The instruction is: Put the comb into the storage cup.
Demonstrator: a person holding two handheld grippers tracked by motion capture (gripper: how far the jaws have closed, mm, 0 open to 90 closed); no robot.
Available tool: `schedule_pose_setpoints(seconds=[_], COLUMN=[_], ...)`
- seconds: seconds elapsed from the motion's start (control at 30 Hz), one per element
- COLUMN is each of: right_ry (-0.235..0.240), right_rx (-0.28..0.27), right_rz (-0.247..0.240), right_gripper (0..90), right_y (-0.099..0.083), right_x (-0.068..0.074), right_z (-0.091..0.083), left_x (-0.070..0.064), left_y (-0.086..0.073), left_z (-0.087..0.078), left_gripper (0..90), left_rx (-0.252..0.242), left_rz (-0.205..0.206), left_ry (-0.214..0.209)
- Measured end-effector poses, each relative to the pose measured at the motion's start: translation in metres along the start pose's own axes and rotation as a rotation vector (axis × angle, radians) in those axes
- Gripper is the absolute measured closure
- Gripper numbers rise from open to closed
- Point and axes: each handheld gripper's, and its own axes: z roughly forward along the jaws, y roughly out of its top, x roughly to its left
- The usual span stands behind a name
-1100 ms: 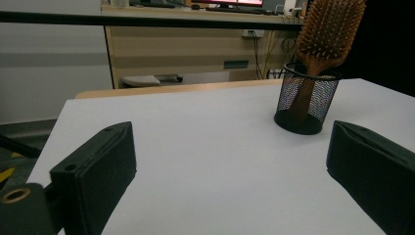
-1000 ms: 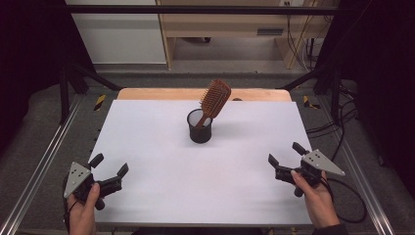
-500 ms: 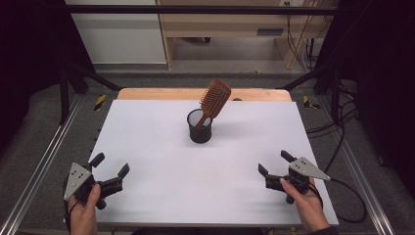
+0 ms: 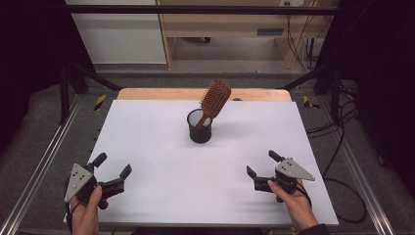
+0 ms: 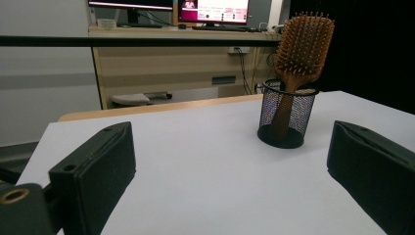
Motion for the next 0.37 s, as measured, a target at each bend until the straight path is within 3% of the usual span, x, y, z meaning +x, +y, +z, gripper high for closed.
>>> schedule_pose_setpoints(seconds=[0.2,0.37], right_ry=[0.020,0.038], right_rx=[-0.021,-0.035], right_rz=[-0.018,-0.066], right_gripper=[3.4,3.4], right_y=[0.003,0.003], right_x=[0.009,0.015], right_z=[0.008,0.009], left_x=[-0.002,-0.004], left_y=[0.001,0.002], left_z=[0.001,0.002], left_gripper=[4.4,4.3], left_rx=[-0.005,-0.011], left_rz=[0.004,0.010], left_ry=[-0.010,-0.018])
